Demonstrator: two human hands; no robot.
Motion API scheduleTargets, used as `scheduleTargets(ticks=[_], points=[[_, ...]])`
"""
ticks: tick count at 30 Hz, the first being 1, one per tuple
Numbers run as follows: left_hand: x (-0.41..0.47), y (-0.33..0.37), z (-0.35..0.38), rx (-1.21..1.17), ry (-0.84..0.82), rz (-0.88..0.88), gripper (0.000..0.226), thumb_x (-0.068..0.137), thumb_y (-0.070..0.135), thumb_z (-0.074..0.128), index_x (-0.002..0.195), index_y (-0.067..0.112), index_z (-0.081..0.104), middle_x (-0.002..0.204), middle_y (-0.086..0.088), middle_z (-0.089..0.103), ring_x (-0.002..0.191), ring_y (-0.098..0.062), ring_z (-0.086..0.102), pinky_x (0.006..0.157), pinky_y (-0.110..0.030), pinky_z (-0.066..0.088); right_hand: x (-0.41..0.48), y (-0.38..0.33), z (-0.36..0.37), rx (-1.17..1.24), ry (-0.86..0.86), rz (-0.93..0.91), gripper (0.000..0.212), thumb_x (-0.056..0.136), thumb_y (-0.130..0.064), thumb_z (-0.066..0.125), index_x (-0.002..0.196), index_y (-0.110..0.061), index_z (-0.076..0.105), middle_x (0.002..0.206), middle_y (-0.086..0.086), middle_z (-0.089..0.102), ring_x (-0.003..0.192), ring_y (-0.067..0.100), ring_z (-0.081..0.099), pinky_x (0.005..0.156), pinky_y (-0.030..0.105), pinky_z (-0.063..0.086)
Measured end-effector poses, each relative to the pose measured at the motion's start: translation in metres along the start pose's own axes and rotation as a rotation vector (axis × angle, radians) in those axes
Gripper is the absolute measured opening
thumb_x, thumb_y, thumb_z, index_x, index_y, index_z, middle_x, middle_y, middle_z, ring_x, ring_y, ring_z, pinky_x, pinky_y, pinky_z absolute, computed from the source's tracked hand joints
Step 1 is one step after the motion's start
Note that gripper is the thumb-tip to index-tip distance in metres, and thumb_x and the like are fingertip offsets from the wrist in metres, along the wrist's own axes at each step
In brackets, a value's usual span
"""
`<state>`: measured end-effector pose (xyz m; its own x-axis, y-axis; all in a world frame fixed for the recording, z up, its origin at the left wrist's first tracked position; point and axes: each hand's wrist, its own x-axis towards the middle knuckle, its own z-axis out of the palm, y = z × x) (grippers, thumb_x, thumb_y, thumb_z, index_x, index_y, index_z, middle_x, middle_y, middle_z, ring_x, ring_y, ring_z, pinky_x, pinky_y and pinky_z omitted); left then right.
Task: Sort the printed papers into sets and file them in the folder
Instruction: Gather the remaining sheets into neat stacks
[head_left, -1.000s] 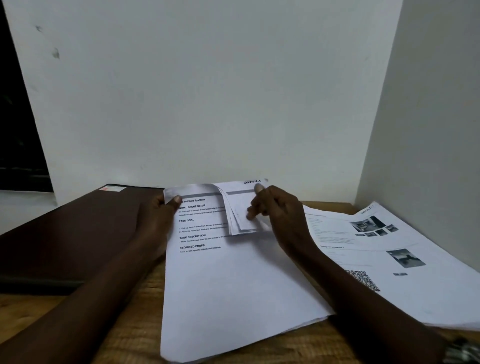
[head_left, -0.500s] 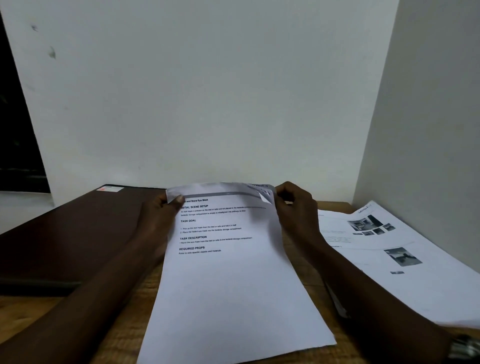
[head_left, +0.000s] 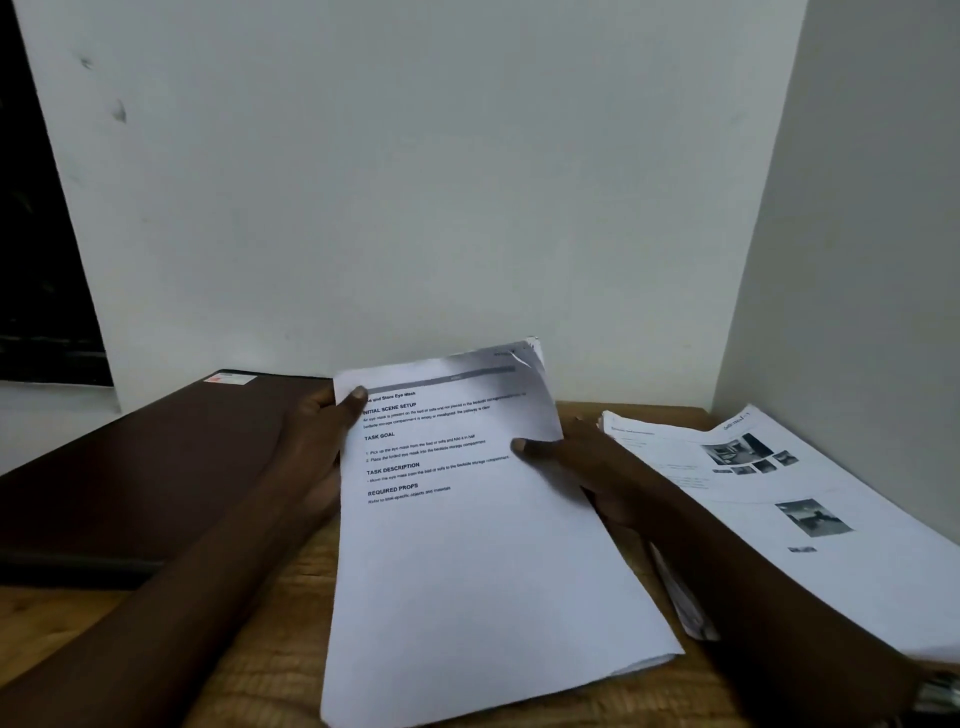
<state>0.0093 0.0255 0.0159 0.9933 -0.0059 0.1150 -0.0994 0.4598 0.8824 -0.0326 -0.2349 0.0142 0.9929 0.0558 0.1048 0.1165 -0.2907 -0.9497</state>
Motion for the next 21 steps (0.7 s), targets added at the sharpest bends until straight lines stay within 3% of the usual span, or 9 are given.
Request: scheduleTargets(ticks=[6, 8, 10, 13, 15, 18, 21], points=[[-0.030, 0.020, 0.031, 0.107, -0.305, -0.069, 0.029, 0.098, 0.014, 0.049, 0.122, 0.003, 0.060, 0.117, -0.018, 0.069, 0.100, -0.031, 0.070, 0.072, -0.037, 0.061, -0.003, -0.027, -0.006, 0.207, 0.282, -0.225, 0.012, 0.084, -0.019, 0.072, 0.089, -0.009, 0.069, 0.085, 0.005, 0.072, 0.068, 0.012, 0.068, 0.060, 0.022, 0.052], [-0.033, 0.031, 0.041, 0.204, -0.209, 0.162, 0.020, 0.093, 0.014, 0.057, 0.109, 0.007, 0.068, 0.107, -0.014, 0.073, 0.095, -0.031, 0.071, 0.074, -0.038, 0.060, -0.005, -0.043, -0.007, 0.311, 0.320, -0.311, 0.011, 0.083, -0.018, 0.073, 0.093, -0.014, 0.069, 0.089, 0.001, 0.074, 0.078, 0.016, 0.070, 0.065, 0.024, 0.054], [-0.040, 0.048, 0.051, 0.294, -0.085, 0.506, 0.013, 0.091, 0.014, 0.062, 0.091, 0.019, 0.074, 0.089, 0.002, 0.076, 0.084, -0.020, 0.069, 0.073, -0.033, 0.056, -0.011, -0.062, -0.009, 0.387, 0.317, -0.397, 0.011, 0.084, -0.016, 0.072, 0.094, -0.016, 0.069, 0.093, 0.002, 0.075, 0.085, 0.020, 0.071, 0.072, 0.031, 0.057], [-0.058, 0.070, 0.061, 0.354, -0.067, 0.873, 0.026, 0.096, 0.013, 0.058, 0.088, 0.033, 0.072, 0.088, 0.019, 0.074, 0.084, -0.003, 0.068, 0.073, -0.021, 0.054, -0.024, -0.085, -0.009, 0.428, 0.304, -0.556, 0.006, 0.086, -0.012, 0.069, 0.090, -0.017, 0.068, 0.091, 0.002, 0.074, 0.087, 0.021, 0.070, 0.076, 0.033, 0.058], [-0.060, 0.070, 0.063, 0.365, -0.083, 0.970, 0.025, 0.097, 0.015, 0.056, 0.097, 0.036, 0.069, 0.095, 0.020, 0.073, 0.094, -0.005, 0.068, 0.081, -0.023, 0.054, -0.027, -0.090, -0.005, 0.388, 0.330, -0.626, 0.011, 0.087, -0.011, 0.069, 0.084, -0.021, 0.068, 0.086, -0.004, 0.073, 0.085, 0.019, 0.069, 0.075, 0.033, 0.058], [-0.056, 0.061, 0.064, 0.396, -0.080, 0.958, 0.019, 0.099, 0.017, 0.054, 0.107, 0.031, 0.064, 0.100, 0.019, 0.072, 0.102, -0.010, 0.067, 0.086, -0.028, 0.054, -0.029, -0.091, 0.007, 0.306, 0.328, -0.675, 0.018, 0.084, -0.013, 0.070, 0.079, -0.030, 0.070, 0.082, -0.008, 0.071, 0.083, 0.020, 0.067, 0.075, 0.042, 0.057], [-0.058, 0.060, 0.067, 0.361, -0.085, 0.960, 0.017, 0.100, 0.015, 0.052, 0.107, 0.027, 0.062, 0.097, 0.021, 0.072, 0.099, -0.005, 0.067, 0.083, -0.024, 0.054, -0.033, -0.093, 0.013, 0.246, 0.342, -0.720, 0.025, 0.089, -0.007, 0.064, 0.079, -0.031, 0.066, 0.077, -0.009, 0.068, 0.077, 0.017, 0.063, 0.067, 0.036, 0.056]])
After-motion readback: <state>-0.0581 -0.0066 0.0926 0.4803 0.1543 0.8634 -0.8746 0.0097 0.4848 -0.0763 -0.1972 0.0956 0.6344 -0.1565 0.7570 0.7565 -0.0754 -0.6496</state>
